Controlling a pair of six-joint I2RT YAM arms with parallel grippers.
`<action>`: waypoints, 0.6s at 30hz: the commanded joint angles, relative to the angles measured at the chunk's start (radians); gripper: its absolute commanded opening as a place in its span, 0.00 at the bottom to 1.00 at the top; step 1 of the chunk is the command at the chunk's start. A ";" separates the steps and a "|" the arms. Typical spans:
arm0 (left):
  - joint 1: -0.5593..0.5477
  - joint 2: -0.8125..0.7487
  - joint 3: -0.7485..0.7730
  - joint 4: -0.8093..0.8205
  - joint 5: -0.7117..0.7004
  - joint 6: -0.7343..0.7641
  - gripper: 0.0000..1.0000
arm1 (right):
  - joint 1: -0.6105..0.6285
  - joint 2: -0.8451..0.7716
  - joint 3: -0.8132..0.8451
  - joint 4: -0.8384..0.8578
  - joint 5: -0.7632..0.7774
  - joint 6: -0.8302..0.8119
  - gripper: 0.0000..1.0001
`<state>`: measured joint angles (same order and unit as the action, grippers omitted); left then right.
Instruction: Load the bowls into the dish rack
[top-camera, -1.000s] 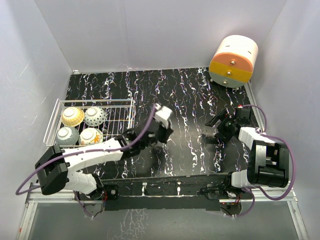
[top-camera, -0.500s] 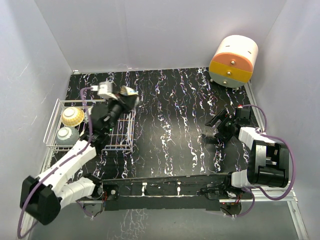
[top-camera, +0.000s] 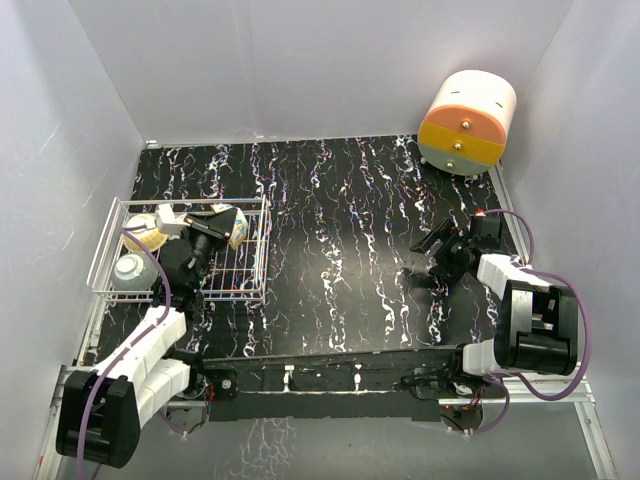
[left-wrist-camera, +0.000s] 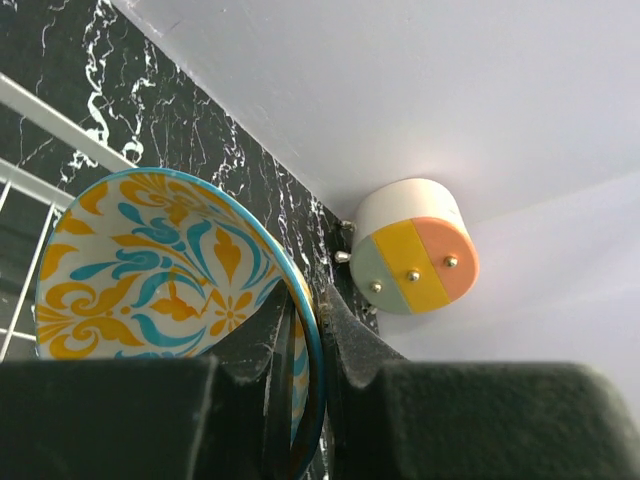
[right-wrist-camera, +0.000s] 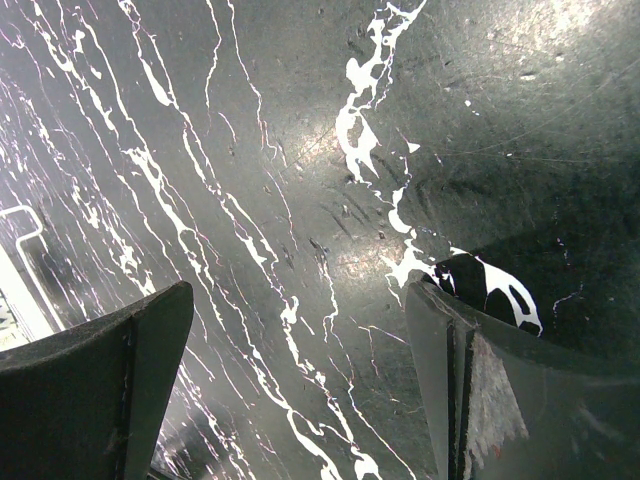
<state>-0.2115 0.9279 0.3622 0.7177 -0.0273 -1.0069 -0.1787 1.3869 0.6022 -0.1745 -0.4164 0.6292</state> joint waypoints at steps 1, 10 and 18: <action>0.032 -0.007 -0.024 0.187 0.014 -0.126 0.00 | -0.001 -0.008 0.001 0.001 0.019 -0.020 0.91; 0.052 0.159 -0.105 0.412 0.032 -0.201 0.00 | -0.001 -0.004 0.000 0.003 0.024 -0.020 0.91; 0.054 0.305 -0.144 0.588 0.019 -0.239 0.00 | -0.002 0.013 0.002 0.008 0.028 -0.020 0.91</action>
<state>-0.1654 1.2072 0.2249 1.0763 -0.0086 -1.2114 -0.1787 1.3869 0.6022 -0.1749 -0.4152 0.6289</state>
